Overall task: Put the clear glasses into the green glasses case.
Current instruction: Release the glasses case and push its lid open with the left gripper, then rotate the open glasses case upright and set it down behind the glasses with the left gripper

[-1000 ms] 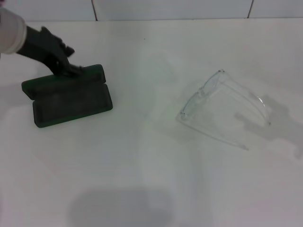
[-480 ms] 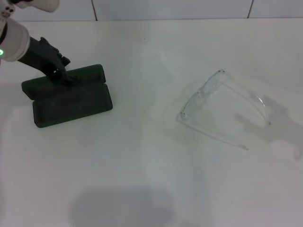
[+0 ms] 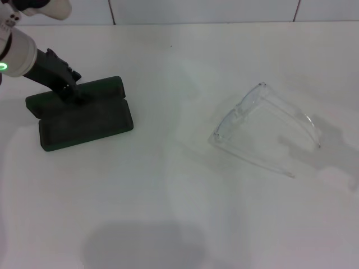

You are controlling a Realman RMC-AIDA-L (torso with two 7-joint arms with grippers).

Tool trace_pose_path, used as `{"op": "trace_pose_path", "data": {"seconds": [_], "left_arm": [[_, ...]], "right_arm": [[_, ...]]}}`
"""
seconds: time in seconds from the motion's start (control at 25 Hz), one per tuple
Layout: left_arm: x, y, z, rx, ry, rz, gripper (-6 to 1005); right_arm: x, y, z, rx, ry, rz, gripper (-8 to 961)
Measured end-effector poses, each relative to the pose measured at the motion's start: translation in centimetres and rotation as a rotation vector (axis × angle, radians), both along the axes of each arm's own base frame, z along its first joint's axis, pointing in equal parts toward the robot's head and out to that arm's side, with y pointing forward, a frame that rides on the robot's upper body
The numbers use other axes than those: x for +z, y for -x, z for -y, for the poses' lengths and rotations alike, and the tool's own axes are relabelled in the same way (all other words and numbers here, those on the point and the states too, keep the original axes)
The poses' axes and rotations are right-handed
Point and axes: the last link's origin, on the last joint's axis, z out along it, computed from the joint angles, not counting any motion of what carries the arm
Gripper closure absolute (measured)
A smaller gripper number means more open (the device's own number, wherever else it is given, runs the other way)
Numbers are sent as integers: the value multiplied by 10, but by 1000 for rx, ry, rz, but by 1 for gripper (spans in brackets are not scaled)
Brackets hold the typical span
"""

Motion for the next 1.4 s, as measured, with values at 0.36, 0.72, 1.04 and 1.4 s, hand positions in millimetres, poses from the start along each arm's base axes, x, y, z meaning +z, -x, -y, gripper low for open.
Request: {"op": "trace_pose_path", "data": {"seconds": [0.36, 0.72, 1.04, 1.4], "left_arm": [[-3, 4, 0, 32, 8, -13, 610], [-2, -2, 0, 20, -3, -3, 778], [-7, -35, 21, -92, 60, 49, 796], [-46, -77, 61, -257, 177, -14, 795]], "right_arm": [[0, 0, 1, 0, 1, -2, 155], [-1, -2, 4, -6, 5, -7, 155], [3, -7, 10, -22, -21, -39, 156], [39, -30, 43, -81, -295, -179, 156]]}}
